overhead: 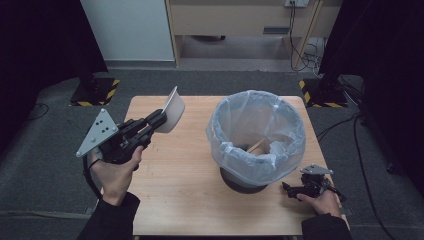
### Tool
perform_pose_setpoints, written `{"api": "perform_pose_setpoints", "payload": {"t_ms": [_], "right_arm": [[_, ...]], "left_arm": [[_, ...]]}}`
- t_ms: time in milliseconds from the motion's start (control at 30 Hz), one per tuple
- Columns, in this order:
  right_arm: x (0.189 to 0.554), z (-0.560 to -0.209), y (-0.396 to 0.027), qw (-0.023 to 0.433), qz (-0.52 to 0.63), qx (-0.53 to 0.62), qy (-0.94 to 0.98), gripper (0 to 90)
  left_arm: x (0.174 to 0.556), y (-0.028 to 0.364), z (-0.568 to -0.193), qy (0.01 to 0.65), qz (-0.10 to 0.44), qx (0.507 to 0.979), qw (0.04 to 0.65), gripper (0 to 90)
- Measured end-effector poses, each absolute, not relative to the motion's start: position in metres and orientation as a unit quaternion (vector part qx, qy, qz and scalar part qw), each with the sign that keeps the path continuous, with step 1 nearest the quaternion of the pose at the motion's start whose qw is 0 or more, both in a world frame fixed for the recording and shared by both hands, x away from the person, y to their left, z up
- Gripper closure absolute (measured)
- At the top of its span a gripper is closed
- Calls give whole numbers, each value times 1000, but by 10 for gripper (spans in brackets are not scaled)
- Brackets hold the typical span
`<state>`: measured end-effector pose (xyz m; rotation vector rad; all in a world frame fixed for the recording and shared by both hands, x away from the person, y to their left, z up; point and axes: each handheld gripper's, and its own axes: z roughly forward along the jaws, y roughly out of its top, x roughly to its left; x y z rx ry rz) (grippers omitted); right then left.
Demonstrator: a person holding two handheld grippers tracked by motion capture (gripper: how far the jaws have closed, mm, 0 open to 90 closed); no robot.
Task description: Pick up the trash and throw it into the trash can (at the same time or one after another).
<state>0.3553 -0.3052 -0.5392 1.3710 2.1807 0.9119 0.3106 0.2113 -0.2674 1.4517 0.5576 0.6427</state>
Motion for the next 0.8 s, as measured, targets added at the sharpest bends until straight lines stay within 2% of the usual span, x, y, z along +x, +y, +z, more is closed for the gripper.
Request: {"api": "perform_pose_setpoints", "payload": {"t_ms": [800], "right_arm": [[355,-539,-305,203,328,492,780,8]], "left_arm": [[327,113,-246,178,238,652,697,835]]}}
